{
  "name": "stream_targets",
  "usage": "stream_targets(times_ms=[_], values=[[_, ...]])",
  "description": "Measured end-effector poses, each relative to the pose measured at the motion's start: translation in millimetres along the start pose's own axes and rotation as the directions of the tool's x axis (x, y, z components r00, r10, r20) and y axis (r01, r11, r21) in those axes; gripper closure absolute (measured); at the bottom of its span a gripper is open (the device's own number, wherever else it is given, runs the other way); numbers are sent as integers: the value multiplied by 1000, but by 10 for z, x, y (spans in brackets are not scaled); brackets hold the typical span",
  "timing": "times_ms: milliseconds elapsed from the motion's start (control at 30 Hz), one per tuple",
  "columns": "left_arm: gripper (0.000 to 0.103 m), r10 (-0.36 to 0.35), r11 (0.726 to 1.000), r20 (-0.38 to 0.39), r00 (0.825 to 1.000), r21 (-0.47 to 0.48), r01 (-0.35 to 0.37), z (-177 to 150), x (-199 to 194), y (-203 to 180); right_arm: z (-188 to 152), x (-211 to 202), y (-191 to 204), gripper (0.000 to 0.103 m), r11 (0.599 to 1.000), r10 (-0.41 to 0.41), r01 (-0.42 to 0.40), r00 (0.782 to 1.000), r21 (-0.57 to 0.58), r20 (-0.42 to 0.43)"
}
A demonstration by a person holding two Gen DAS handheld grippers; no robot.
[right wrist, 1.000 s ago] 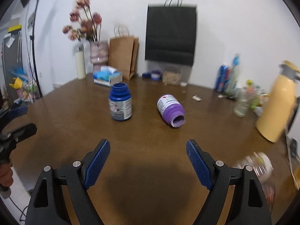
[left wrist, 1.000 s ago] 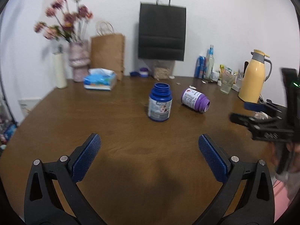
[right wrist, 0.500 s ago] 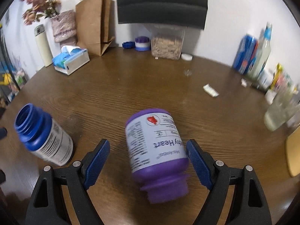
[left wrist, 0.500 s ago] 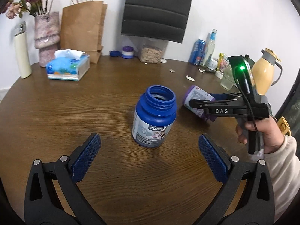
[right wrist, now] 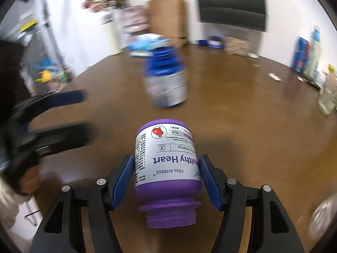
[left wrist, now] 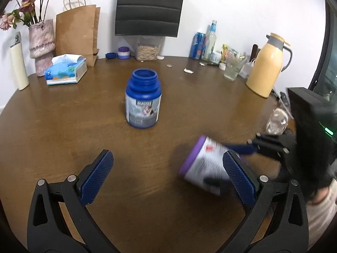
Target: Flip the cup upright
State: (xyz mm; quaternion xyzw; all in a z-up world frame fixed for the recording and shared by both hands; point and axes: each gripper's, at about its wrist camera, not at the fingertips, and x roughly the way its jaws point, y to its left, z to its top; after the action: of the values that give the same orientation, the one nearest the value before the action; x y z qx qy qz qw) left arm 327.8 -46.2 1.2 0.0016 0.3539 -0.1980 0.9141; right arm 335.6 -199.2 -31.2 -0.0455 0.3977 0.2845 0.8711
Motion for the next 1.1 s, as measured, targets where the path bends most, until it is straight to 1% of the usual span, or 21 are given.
stream_targets(times_ms=[100,200,267,333,367,400,433,467,500,567,700,767,833,867,900,933,967,1000,1033,1067,1100], values=[[0,38,999,0,999,8,-38,-41,-30,-6,-100,-4,266,35,996,70,-69,998,-47,3],[2,18,999,5,1000,-39,-17,-55,-62,65,-141,47,470,35,990,75,-74,997,-118,5],[11,27,998,-1,1000,-63,-27,-72,-57,97,-143,74,514,35,987,108,-107,994,-121,3],[23,25,996,-26,999,-90,-27,-90,-6,126,-172,103,559,34,980,150,-149,989,-129,2],[27,23,995,-39,999,-96,-27,-106,17,128,-179,94,580,34,979,154,-152,988,-133,5],[36,30,994,-56,998,-100,-36,-123,55,129,-189,86,581,34,979,153,-150,988,-135,12],[41,43,994,-79,996,-95,-50,-140,105,116,-202,83,574,34,980,154,-150,988,-132,16],[41,45,994,-79,996,-91,-53,-159,117,105,-210,77,548,34,981,152,-149,988,-121,18],[41,55,994,-72,996,-88,-62,-174,108,101,-213,62,518,32,984,144,-140,989,-110,23],[41,72,995,-63,995,-70,-77,-200,85,70,-244,5,414,23,988,135,-132,990,-73,37],[41,112,993,-48,993,-43,-114,-267,-23,52,-349,-137,192,22,992,130,-130,989,-3,73],[41,130,991,-48,990,-35,-132,-280,-63,51,-419,-175,96,22,995,92,-95,992,28,82],[41,134,990,-58,989,-32,-136,-289,-85,39,-466,-158,-14,22,997,28,-34,996,64,84],[41,130,991,-62,990,-32,-133,-289,-101,32,-471,-163,-43,22,996,23,-30,996,79,87],[38,117,992,-60,991,-39,-119,-279,-138,18,-469,-169,-89,22,994,33,-43,995,105,90],[31,98,994,-54,994,-43,-101,-264,-171,5,-460,-162,-134,22,990,55,-68,993,127,100],[27,74,996,-47,996,-45,-76,-243,-204,-14,-474,-184,-137,22,989,57,-71,993,132,106],[19,38,998,-39,999,-42,-40,-201,-238,-50,-470,-185,-154,22,988,46,-62,992,139,114],[13,15,999,-39,999,-37,-16,-176,-243,-85,-471,-194,-165,23,987,42,-60,992,149,121],[13,-12,1000,-49,999,-27,11,-153,-224,-128,-479,-208,-169,23,985,42,-63,991,159,130],[13,-42,999,-83,996,-2,42,-119,-154,-194,-490,-225,-188,23,983,45,-70,989,170,142]])
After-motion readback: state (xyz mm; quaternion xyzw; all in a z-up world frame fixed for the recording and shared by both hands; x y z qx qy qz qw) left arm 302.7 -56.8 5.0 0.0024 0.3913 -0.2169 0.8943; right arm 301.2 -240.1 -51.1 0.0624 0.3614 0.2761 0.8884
